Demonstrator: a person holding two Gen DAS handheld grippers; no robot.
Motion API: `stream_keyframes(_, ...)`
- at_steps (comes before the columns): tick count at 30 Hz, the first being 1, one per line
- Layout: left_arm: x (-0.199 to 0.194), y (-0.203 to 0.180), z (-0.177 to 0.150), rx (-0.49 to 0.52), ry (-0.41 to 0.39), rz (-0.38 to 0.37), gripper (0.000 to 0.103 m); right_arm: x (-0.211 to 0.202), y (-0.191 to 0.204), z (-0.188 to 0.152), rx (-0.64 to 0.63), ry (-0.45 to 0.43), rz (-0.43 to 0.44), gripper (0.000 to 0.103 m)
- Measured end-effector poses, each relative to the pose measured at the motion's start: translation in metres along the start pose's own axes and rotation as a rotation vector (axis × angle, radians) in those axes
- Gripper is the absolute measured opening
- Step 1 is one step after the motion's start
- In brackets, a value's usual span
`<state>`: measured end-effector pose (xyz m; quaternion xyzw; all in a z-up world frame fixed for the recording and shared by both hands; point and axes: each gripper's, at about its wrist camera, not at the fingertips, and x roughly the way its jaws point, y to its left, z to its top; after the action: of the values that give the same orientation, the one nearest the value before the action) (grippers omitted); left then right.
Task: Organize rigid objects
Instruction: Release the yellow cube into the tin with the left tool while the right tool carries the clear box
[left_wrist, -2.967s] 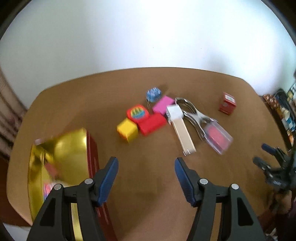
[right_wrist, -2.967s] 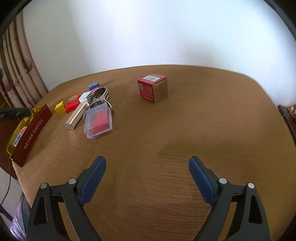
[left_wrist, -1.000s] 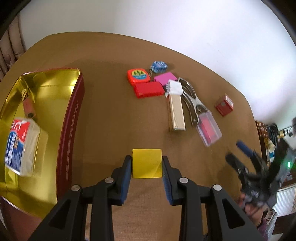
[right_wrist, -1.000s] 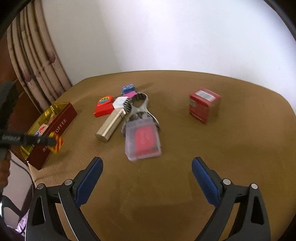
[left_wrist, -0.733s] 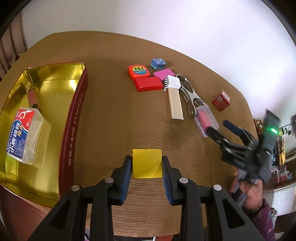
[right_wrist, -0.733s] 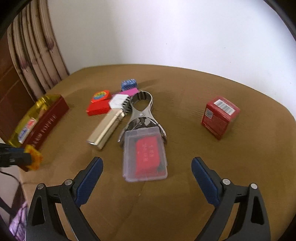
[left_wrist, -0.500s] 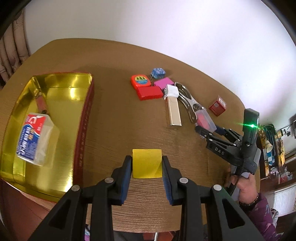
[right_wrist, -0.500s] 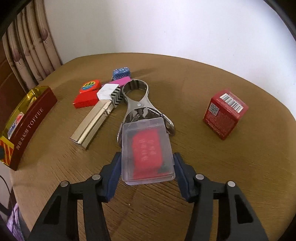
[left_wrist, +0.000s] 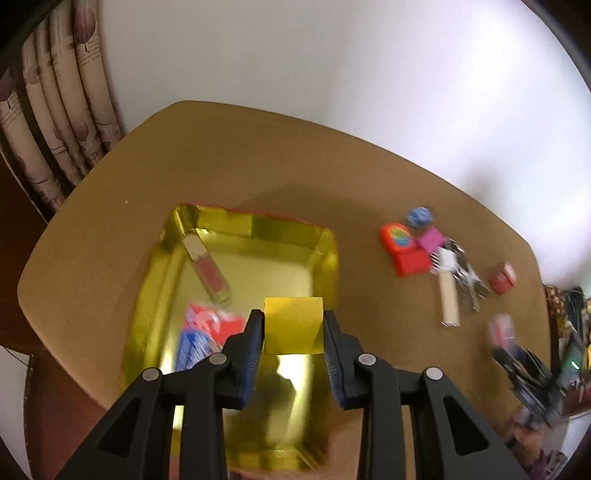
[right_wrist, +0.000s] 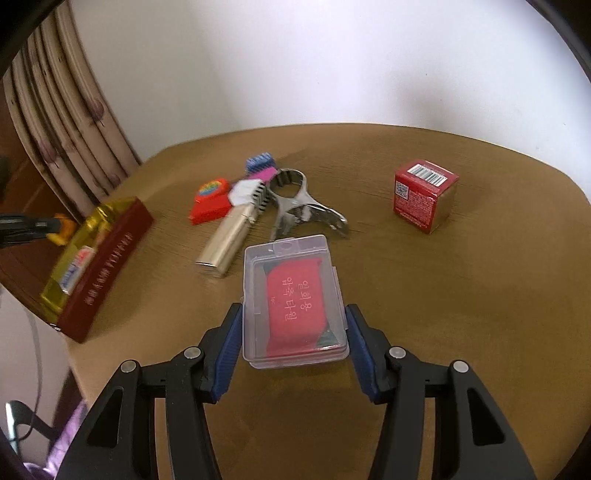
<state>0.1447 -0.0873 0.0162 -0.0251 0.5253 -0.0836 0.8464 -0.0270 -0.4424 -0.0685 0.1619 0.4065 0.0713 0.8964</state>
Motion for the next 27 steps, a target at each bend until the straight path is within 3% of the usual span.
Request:
stream_keyframes(5,0.045,0.027,0.028,-0.012,0.029,0.041,0.032,-0.017,0.020,0.008,-0.013,-0.021,0.039,0.051)
stream_keyframes(12,0.086,0.032,0.042,0.005,0.047,0.068,0.032,-0.026,0.056,0.026,-0.062,-0.048,0.088,0.051)
stream_keyframes(27,0.099,0.032,0.033,0.074,0.032,0.140,0.033,-0.024,0.128,0.053,-0.134,-0.060,0.204,0.051)
